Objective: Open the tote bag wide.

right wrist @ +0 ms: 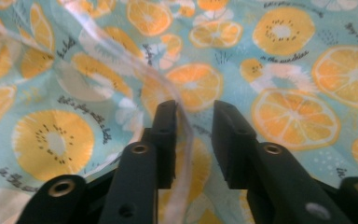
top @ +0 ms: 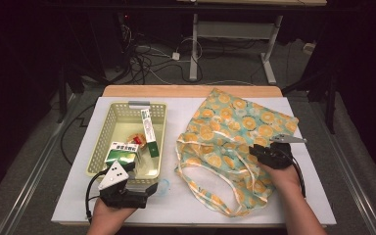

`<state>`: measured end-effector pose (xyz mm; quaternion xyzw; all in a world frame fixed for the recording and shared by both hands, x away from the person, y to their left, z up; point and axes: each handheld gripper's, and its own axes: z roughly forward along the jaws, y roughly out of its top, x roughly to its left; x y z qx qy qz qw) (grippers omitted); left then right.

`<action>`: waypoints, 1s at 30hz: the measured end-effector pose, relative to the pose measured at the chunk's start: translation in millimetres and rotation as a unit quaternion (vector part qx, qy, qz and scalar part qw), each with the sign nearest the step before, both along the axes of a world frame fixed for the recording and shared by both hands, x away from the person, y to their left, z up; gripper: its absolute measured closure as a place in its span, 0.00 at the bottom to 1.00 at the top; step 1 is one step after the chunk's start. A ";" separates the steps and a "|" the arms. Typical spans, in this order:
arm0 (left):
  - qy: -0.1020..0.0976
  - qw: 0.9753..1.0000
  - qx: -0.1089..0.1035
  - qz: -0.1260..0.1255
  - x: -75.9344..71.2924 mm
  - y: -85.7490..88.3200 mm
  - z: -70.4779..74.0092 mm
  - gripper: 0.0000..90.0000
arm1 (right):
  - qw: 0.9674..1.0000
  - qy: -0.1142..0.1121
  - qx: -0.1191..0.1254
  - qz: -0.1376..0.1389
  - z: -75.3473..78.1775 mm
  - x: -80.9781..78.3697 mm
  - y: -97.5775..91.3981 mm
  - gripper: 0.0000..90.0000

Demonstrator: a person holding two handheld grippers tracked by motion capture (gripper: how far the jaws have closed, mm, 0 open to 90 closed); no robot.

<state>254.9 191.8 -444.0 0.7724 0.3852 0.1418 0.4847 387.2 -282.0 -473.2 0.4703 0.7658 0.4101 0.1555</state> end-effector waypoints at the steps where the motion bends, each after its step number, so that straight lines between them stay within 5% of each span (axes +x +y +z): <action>1: 0.000 1.000 -0.001 0.000 0.1 0.1 -0.1 0.00 | 1.000 -0.005 0.005 0.000 1.0 -0.3 -1.1 0.75; 10: 0.001 1.000 -0.003 -0.001 -0.3 -0.8 0.4 0.00 | 0.998 -0.045 0.031 0.022 23.2 -12.1 0.5 0.69; 17: 0.001 1.000 -0.003 -0.003 -0.6 -2.2 0.4 0.00 | 0.993 -0.080 0.052 0.070 48.9 -30.2 15.8 0.56; 30: 0.001 1.000 -0.003 -0.003 1.2 0.7 -0.3 0.00 | 0.982 -0.101 0.038 0.154 73.7 -56.2 56.3 0.47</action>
